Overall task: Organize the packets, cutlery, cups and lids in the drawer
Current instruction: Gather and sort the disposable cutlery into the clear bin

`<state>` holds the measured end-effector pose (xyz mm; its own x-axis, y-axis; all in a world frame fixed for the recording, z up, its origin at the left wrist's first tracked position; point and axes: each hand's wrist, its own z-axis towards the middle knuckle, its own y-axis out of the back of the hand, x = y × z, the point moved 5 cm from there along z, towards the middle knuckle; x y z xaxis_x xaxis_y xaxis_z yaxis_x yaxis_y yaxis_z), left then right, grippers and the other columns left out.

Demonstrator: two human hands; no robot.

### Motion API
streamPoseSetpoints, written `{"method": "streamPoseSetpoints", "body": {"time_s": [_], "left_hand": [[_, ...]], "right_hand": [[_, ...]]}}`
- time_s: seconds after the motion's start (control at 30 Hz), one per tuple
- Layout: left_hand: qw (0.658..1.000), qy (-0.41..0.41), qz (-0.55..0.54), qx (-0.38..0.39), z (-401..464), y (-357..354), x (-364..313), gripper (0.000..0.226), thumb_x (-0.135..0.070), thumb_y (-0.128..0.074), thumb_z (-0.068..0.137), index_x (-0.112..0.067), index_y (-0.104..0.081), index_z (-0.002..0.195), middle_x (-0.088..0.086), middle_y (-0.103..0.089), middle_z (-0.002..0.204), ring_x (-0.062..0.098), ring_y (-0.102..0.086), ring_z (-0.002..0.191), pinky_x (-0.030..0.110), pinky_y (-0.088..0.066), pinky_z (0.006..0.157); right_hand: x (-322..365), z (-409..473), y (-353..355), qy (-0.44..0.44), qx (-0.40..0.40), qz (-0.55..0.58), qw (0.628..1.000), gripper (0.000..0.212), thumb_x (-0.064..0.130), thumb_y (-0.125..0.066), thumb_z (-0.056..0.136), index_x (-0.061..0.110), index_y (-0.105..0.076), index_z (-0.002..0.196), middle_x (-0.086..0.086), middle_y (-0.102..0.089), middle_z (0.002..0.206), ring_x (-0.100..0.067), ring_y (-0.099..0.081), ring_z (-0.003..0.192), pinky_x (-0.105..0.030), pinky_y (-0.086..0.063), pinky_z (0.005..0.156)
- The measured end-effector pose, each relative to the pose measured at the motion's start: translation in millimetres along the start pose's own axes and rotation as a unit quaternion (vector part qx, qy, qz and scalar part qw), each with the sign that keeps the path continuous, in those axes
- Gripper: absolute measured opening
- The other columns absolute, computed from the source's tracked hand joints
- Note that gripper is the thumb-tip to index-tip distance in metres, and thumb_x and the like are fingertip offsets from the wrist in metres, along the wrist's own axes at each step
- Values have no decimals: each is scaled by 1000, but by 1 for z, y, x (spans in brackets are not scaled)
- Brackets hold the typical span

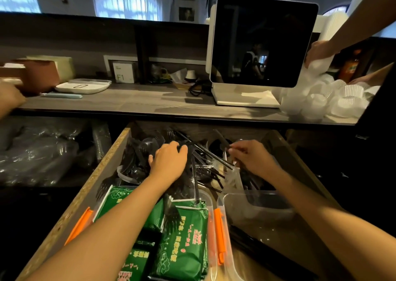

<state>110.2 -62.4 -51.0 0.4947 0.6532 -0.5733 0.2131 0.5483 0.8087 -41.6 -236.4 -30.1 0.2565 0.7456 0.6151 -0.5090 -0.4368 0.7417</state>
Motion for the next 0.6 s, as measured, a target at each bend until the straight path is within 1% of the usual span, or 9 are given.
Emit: {"method": "streamPoseSetpoints", "body": {"time_s": [0.1, 0.17, 0.2, 0.27, 0.37, 0.4, 0.47, 0.53, 0.6], "left_hand": [[989, 37, -110, -97, 4, 27, 0, 40, -39, -33, 105, -18, -62, 124, 11, -58, 133, 33, -50, 126, 55, -26, 115], [977, 83, -154, -124, 9, 38, 12, 45, -43, -29, 105, -18, -60, 126, 11, -57, 134, 34, -49, 126, 56, -28, 114], [970, 108, -177, -129, 11, 40, 19, 48, -48, -26, 105, -19, -58, 126, 11, -57, 133, 34, -49, 125, 56, -30, 113], [953, 159, -227, -125, 14, 40, 33, 53, -55, -22, 104, -20, -57, 122, 12, -58, 130, 34, -51, 121, 53, -34, 110], [923, 204, -303, -125, 15, 35, 44, 62, -56, -20, 104, -12, -58, 127, 16, -58, 132, 36, -52, 122, 45, -38, 106], [910, 210, -333, -129, 16, 35, 46, 63, -56, -21, 105, -11, -58, 128, 15, -58, 134, 36, -52, 123, 44, -38, 105], [883, 220, -392, -138, 18, 34, 52, 63, -56, -23, 104, -11, -58, 130, 14, -57, 135, 35, -53, 124, 43, -39, 103], [847, 230, -455, -150, 21, 33, 58, 59, -55, -26, 105, -12, -58, 128, 12, -57, 134, 32, -53, 123, 39, -38, 96], [808, 240, -512, -165, 23, 32, 62, 55, -53, -29, 105, -11, -59, 125, 10, -58, 126, 29, -54, 113, 36, -35, 89]], "right_hand": [[16, 6, 9, -18, -78, 95, 992, 17, 17, -48, 102, 18, -65, 101, -6, -61, 69, -13, -58, 52, -22, -50, 47], [27, 15, -1, -52, -103, 107, 988, 19, 18, -46, 102, 18, -65, 102, -3, -60, 68, -10, -55, 56, -22, -43, 49], [32, 20, -10, -88, -89, 116, 985, 21, 18, -46, 101, 15, -66, 102, -4, -60, 70, -11, -54, 59, -23, -41, 51], [39, 29, -37, -171, -11, 121, 978, 23, 16, -45, 99, 5, -66, 98, -9, -61, 74, -15, -52, 59, -25, -38, 49], [55, 36, -69, -234, 77, 91, 965, 21, 21, -48, 98, 7, -60, 88, -6, -52, 71, -15, -46, 57, -26, -34, 49], [62, 38, -75, -238, 85, 84, 964, 24, 26, -50, 98, 6, -61, 94, -7, -55, 76, -18, -51, 63, -28, -36, 54], [72, 40, -86, -240, 103, 75, 962, 43, 39, -51, 99, 3, -60, 120, -12, -64, 108, -27, -61, 95, -28, -41, 73], [79, 40, -96, -249, 117, 64, 959, 65, 50, -51, 96, 1, -48, 138, -14, -52, 140, -31, -51, 125, -32, -42, 93], [87, 40, -104, -247, 131, 58, 958, 78, 58, -55, 91, 1, -42, 143, -15, -43, 149, -32, -45, 133, -36, -39, 103]]}}
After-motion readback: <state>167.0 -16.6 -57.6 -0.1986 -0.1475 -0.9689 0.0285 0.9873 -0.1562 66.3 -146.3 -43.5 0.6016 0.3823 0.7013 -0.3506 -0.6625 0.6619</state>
